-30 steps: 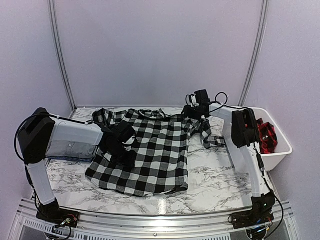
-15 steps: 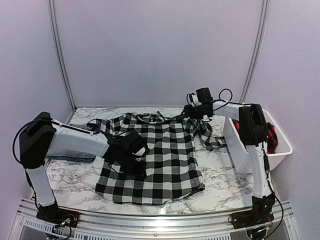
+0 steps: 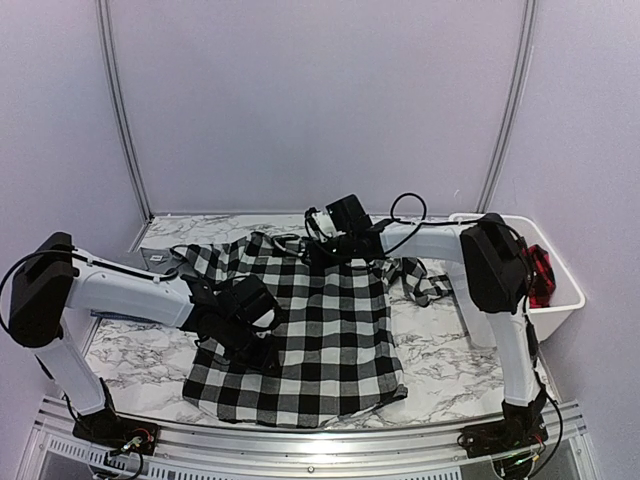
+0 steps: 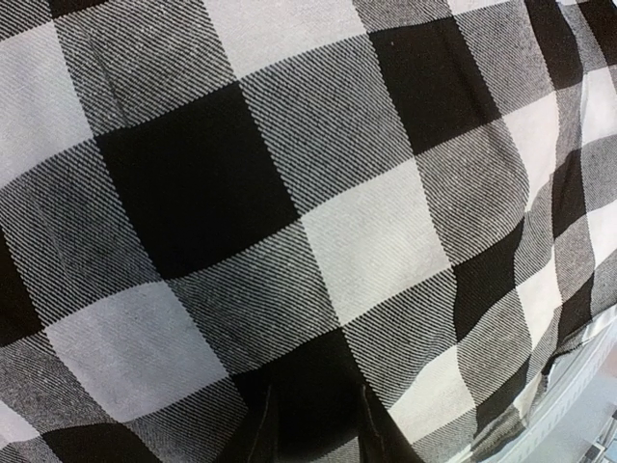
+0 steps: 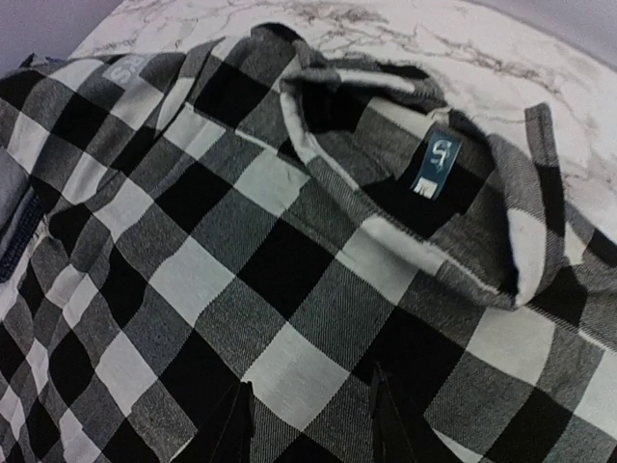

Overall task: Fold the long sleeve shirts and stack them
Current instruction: Flatten out the crumpled shirt at the center of the board.

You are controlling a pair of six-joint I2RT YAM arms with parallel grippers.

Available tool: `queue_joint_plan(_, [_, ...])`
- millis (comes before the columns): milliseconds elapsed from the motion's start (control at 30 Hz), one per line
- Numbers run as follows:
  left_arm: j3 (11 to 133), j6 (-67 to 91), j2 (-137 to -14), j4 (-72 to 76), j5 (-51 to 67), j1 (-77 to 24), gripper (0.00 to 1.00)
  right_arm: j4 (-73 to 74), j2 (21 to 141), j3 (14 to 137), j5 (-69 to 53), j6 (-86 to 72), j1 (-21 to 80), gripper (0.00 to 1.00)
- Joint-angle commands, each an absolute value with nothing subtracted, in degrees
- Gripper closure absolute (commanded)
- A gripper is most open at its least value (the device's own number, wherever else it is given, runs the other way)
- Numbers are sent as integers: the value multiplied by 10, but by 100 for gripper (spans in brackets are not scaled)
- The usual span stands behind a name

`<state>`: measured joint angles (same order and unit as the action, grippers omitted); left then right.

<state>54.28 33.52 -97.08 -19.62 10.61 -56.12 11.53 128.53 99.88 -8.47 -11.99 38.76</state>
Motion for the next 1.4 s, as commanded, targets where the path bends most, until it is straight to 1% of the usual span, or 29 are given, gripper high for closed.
queue_joint_plan(0, [550, 337, -957, -217, 101, -562, 69, 108, 1305, 993, -74, -129, 394, 63])
queue_joint_plan(133, [554, 333, -972, -217, 102, -561, 70, 108, 1352, 1040, -62, -123, 385, 62])
queue_joint_plan(333, [560, 327, -973, -219, 103, -560, 70, 152, 1461, 1199, -67, -134, 335, 62])
queue_joint_plan(367, [561, 326, -973, -219, 103, -560, 70, 148, 1471, 1220, -72, -142, 323, 61])
queue_joint_plan(433, [561, 328, -975, -220, 107, -560, 70, 128, 1488, 1246, -82, -160, 298, 55])
queue_joint_plan(567, [558, 330, -972, -221, 106, -560, 70, 109, 1532, 1311, -102, -201, 258, 48])
queue_joint_plan(667, [557, 330, -965, -223, 99, -560, 70, 86, 1542, 1326, -133, -224, 240, 43])
queue_joint_plan(767, [559, 329, -961, -225, 91, -560, 70, 100, 1523, 1328, -146, -218, 240, 41])
queue_joint_plan(833, [567, 327, -959, -228, 84, -557, 70, 111, 1492, 1304, -142, -205, 244, 40])
queue_joint_plan(933, [583, 328, -952, -232, 69, -541, 70, 122, 1425, 1235, -128, -185, 256, 39])
queue_joint_plan(1133, [652, 313, -954, -232, 59, -478, 66, 108, 1258, 1020, -84, -162, 300, 38])
queue_joint_plan(1233, [722, 299, -1003, -232, 61, -439, 66, 98, 1173, 888, -73, -174, 329, 39])
queue_joint_plan(1367, [835, 272, -1101, -228, 55, -405, 66, 86, 1060, 745, -53, -201, 368, 40])
